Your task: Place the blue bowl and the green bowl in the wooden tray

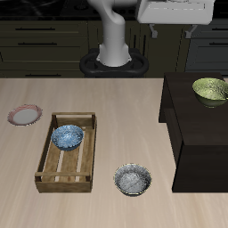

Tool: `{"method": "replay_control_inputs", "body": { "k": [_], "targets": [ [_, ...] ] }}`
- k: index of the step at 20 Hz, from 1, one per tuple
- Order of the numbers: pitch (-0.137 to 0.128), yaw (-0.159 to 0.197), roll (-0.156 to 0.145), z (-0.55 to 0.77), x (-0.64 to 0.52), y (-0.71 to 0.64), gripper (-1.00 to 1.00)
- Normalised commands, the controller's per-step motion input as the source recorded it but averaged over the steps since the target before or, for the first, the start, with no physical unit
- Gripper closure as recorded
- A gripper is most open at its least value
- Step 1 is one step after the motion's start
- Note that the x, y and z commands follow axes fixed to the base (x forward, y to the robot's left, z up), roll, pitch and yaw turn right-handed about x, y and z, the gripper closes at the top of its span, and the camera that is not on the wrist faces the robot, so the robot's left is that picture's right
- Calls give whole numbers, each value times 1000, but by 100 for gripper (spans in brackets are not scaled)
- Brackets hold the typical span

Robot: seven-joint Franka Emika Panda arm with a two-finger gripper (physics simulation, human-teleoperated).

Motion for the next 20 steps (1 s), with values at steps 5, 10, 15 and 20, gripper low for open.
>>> {"method": "replay_control_inputs", "body": {
  "k": [5, 10, 15, 20],
  "targets": [
    [2, -7, 2, -41, 252, 216, -100],
    [-4, -3, -11, -19, 169, 109, -100],
    [-1, -15, -10, 1, 235, 129, -100],
    [15, -22, -7, -32, 156, 50, -100]
  ]
}}
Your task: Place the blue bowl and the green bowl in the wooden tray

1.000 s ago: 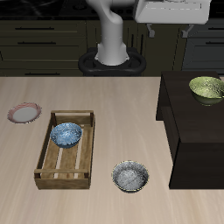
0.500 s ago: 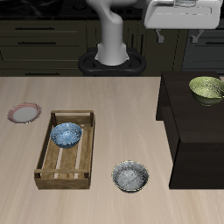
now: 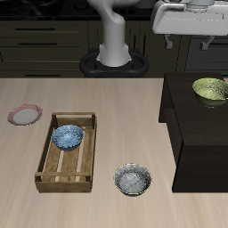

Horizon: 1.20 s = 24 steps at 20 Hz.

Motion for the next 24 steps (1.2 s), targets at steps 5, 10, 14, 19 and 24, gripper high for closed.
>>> {"method": "replay_control_inputs", "body": {
  "k": [5, 10, 14, 19, 24],
  "targets": [
    [25, -14, -22, -57, 189, 119, -100],
    [6, -20, -3, -19, 59, 75, -100],
    [35, -20, -16, -188, 175, -3, -100],
    [33, 4, -1, -282, 94, -16, -100],
    [36, 0, 11, -347, 1, 86, -100]
  ]
}}
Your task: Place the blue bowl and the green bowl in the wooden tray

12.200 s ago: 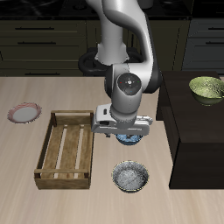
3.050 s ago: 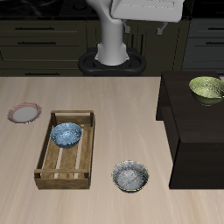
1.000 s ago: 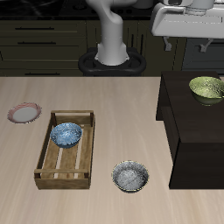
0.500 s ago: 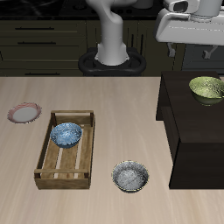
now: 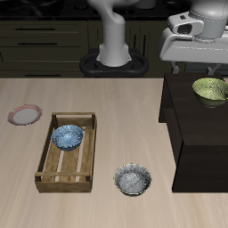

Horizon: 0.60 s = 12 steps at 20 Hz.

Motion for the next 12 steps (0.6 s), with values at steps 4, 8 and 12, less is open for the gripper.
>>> {"method": "replay_control_inputs", "body": {
  "k": [4, 8, 12],
  "targets": [
    [23, 20, 26, -276, -51, 76, -100],
    [32, 2, 16, -293, -2, -3, -100],
    [45, 0, 28, -316, -14, 75, -100]
  ]
}}
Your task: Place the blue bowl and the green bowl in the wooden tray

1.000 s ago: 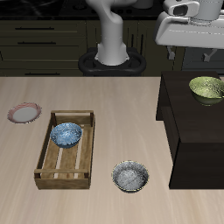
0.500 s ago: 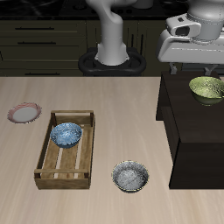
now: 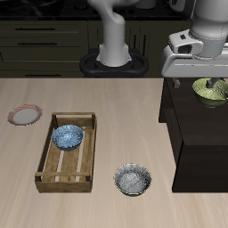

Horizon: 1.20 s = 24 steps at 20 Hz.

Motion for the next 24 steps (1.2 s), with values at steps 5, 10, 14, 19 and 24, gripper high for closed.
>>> {"method": "replay_control_inputs", "body": {
  "k": [5, 10, 14, 19, 24],
  "targets": [
    [48, 27, 26, -369, -80, 72, -100],
    [38, 13, 67, -368, -191, 93, 100],
    [6, -5, 92, -127, -301, 176, 100],
    [-38, -2, 88, 86, -316, 186, 100],
    [-43, -5, 40, 229, -201, 15, 100]
  ]
}}
